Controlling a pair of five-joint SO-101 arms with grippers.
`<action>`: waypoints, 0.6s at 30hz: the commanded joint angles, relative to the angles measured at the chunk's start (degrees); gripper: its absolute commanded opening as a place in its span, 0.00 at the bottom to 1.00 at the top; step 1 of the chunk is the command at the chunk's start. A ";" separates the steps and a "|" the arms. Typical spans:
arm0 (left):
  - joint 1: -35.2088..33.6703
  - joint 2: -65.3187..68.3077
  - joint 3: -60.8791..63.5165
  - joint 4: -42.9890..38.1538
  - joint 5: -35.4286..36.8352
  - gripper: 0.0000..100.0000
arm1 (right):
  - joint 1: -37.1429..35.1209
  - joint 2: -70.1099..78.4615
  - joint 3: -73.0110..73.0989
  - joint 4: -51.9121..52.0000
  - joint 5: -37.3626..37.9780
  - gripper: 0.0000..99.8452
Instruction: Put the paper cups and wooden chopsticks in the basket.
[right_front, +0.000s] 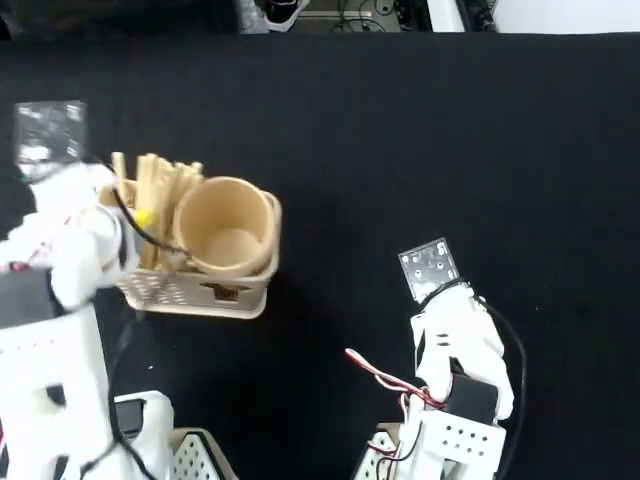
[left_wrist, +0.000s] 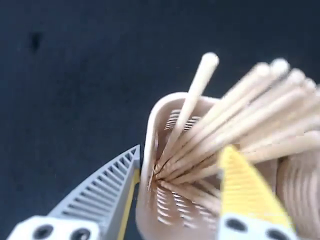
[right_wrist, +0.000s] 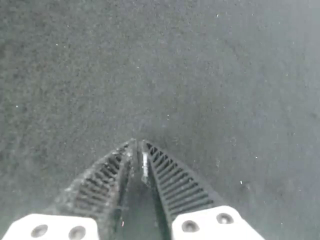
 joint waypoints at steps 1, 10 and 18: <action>3.65 -13.71 -0.92 2.11 -3.78 0.30 | 0.44 -2.77 -0.13 -1.05 -0.09 0.01; -12.35 -26.11 5.41 -0.88 -4.13 0.30 | -3.25 -2.42 -0.13 0.18 0.09 0.01; -25.54 -31.47 13.49 -1.67 -4.04 0.10 | -5.71 -2.77 -0.13 0.70 -0.09 0.01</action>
